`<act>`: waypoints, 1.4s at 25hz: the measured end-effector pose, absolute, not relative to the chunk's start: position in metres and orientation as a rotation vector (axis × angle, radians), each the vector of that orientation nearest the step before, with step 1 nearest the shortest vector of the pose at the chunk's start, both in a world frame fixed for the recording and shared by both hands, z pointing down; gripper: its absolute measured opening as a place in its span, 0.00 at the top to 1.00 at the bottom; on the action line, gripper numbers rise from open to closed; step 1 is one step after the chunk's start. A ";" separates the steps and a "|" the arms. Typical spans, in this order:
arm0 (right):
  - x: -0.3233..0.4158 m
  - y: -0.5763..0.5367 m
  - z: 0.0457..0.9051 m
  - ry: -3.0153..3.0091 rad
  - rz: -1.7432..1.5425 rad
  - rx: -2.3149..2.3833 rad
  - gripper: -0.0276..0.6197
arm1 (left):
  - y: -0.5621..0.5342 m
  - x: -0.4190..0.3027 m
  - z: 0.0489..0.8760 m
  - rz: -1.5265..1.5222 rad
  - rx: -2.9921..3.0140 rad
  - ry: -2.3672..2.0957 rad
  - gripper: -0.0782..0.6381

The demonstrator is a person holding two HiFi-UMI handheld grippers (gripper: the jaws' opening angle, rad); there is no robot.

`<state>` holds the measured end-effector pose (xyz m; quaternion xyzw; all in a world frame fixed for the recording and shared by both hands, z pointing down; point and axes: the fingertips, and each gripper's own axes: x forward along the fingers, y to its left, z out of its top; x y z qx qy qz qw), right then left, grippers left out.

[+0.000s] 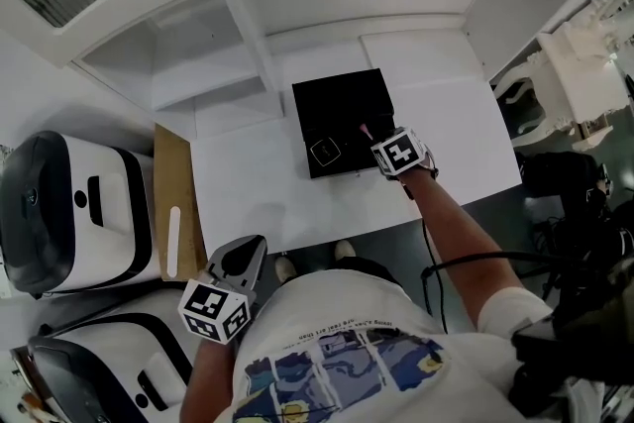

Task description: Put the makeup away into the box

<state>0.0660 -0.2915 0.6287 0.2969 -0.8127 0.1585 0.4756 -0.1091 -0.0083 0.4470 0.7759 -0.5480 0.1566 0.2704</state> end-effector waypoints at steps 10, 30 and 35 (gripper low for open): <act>0.084 -0.252 0.581 -2.297 0.468 0.695 0.89 | -0.013 -0.062 0.457 0.443 2.086 -1.417 0.87; 0.095 -0.047 0.553 -2.464 0.656 0.547 0.92 | 0.018 -0.013 0.437 0.491 2.354 -1.143 0.87; 0.070 0.001 0.544 -2.475 0.646 0.564 0.92 | 0.063 -0.036 0.437 0.476 2.373 -1.121 0.87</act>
